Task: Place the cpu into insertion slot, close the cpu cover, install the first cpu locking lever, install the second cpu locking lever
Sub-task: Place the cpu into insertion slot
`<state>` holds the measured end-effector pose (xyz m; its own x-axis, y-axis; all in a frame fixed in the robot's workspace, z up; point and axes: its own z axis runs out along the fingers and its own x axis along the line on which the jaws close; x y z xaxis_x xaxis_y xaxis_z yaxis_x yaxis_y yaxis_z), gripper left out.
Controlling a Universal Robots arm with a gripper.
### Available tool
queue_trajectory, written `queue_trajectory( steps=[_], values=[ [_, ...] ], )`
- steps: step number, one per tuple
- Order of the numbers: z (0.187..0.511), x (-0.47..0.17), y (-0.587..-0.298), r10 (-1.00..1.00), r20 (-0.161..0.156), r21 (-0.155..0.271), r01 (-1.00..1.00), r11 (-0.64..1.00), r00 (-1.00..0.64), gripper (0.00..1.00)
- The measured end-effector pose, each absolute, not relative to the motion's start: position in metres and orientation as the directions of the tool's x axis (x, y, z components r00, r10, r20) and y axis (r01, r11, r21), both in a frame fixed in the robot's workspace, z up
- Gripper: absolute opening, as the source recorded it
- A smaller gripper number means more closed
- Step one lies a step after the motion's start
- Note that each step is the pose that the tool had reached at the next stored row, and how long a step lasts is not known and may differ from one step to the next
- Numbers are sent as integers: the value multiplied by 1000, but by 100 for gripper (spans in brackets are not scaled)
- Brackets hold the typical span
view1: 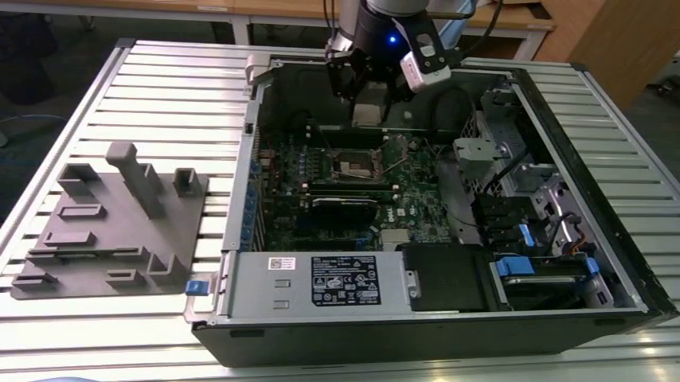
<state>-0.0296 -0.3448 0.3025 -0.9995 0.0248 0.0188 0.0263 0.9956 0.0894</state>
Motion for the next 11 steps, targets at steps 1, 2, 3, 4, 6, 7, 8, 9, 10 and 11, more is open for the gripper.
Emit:
queue_trajectory(
  steps=[1,2,3,4,6,7,8,9,10,11],
  values=[
    [302,-30,-345,25,19,90,26,996,-1000,54],
    [301,-30,-345,25,19,90,26,996,-1000,54],
    [299,-30,-345,25,19,90,26,996,-1000,54],
    [298,-30,-345,25,19,89,26,996,-1000,54],
    [296,-30,-345,25,19,89,26,996,-1000,54],
    [295,-30,-345,25,19,90,26,996,-1000,54],
    [295,-30,-345,25,19,89,26,996,-1000,54],
    [295,-30,-345,25,19,89,26,996,-1000,54],
    [295,-30,-345,25,19,89,26,996,-1000,54],
    [295,-30,-345,25,19,89,26,996,-1000,54]
  ],
)
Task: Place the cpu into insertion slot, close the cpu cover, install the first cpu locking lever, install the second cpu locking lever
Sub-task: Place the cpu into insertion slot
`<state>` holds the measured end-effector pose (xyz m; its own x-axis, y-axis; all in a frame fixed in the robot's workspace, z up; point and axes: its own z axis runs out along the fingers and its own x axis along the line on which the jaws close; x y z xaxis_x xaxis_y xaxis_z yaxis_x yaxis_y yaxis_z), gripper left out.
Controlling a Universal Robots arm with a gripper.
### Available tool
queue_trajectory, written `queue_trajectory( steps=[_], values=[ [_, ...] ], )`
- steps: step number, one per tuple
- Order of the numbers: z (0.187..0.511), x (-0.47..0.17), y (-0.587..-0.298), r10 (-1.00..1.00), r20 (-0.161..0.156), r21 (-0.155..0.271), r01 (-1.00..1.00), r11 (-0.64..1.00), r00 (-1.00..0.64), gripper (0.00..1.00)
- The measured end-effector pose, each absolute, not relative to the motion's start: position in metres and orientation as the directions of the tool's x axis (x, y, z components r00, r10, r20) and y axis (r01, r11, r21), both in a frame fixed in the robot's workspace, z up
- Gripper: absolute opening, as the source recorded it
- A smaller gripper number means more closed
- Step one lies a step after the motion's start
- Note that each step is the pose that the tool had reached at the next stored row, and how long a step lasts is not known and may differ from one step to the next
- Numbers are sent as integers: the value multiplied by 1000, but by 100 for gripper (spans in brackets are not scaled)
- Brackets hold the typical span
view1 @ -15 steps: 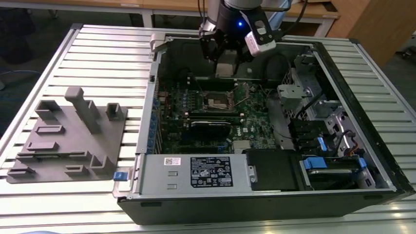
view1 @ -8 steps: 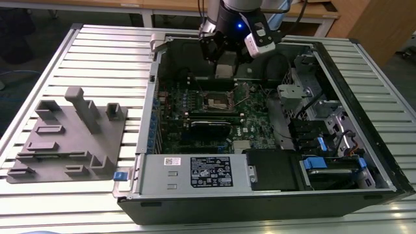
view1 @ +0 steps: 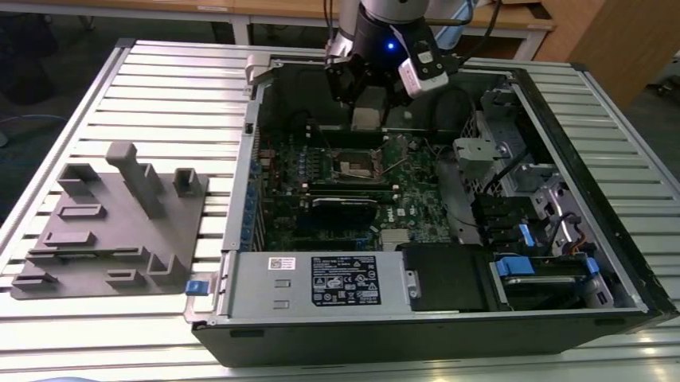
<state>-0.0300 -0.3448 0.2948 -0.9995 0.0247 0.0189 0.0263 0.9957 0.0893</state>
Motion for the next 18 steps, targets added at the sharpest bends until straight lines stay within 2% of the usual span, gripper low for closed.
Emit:
queue_trajectory(
  steps=[18],
  values=[
    [283,-31,-345,25,19,89,26,996,-1000,54]
  ],
)
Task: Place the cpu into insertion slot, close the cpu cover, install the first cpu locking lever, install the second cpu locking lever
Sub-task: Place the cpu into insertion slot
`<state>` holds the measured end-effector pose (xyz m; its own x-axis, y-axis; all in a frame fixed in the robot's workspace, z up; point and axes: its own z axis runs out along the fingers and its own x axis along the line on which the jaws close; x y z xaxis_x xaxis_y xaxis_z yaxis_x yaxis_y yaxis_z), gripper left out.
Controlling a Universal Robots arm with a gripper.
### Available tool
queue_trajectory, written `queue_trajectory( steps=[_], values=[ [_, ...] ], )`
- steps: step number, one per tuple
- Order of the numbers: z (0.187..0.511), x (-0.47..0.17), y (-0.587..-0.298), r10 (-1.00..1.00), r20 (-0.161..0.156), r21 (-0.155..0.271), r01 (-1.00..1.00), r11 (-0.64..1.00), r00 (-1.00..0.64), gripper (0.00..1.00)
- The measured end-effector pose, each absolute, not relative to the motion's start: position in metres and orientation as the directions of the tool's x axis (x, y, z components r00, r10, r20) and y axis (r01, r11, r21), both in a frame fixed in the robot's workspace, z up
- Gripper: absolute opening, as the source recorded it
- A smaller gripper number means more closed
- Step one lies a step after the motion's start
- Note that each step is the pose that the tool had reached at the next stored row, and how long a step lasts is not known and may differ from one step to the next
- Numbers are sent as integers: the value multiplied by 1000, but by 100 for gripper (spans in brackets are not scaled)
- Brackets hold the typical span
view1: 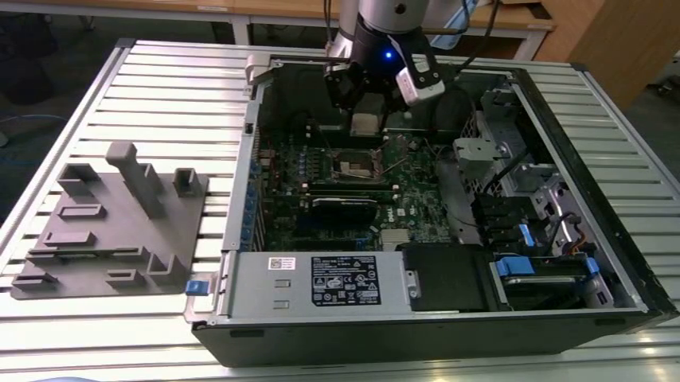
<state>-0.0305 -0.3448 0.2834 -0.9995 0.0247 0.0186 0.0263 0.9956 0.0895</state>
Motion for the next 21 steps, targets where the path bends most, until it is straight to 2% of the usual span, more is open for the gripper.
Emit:
queue_trajectory(
  steps=[21],
  values=[
    [275,-31,-345,25,19,89,26,996,-1000,54]
  ],
)
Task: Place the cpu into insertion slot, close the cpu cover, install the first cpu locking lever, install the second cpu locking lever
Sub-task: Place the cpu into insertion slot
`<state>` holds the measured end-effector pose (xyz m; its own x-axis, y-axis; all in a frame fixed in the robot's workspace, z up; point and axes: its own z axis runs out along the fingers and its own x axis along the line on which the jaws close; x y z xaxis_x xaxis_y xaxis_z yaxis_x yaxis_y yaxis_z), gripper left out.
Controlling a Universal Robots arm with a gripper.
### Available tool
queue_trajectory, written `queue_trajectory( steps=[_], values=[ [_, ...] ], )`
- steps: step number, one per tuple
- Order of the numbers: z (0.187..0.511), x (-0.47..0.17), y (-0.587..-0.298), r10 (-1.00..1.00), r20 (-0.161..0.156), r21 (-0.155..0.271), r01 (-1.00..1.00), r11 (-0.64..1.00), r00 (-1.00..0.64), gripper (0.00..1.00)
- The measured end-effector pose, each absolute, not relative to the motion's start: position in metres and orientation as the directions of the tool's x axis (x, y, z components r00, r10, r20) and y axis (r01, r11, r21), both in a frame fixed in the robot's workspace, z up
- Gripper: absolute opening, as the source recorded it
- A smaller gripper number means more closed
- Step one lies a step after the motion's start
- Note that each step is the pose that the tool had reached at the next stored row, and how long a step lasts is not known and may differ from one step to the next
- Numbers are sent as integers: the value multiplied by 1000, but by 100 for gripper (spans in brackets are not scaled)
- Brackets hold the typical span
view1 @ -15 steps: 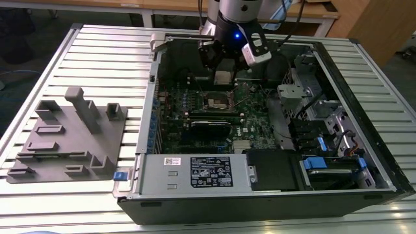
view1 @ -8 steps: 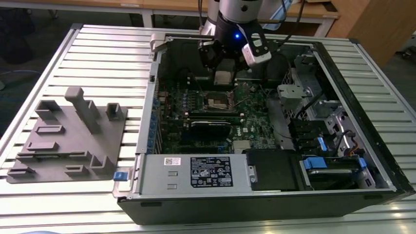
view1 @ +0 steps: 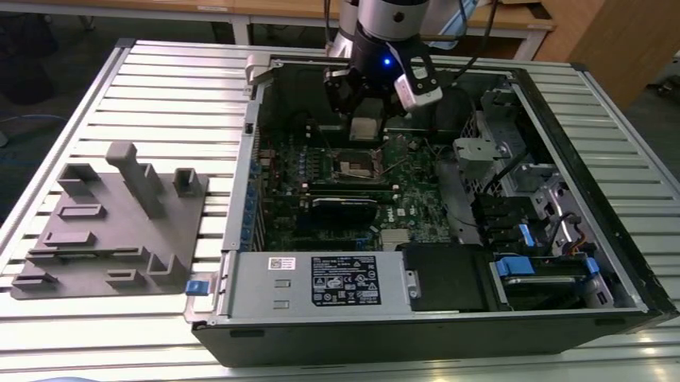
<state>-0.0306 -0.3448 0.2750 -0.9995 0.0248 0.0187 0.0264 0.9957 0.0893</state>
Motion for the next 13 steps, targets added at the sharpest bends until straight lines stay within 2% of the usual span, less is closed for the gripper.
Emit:
queue_trajectory(
  steps=[13],
  values=[
    [266,-36,-345,25,19,89,26,996,-1000,54]
  ],
)
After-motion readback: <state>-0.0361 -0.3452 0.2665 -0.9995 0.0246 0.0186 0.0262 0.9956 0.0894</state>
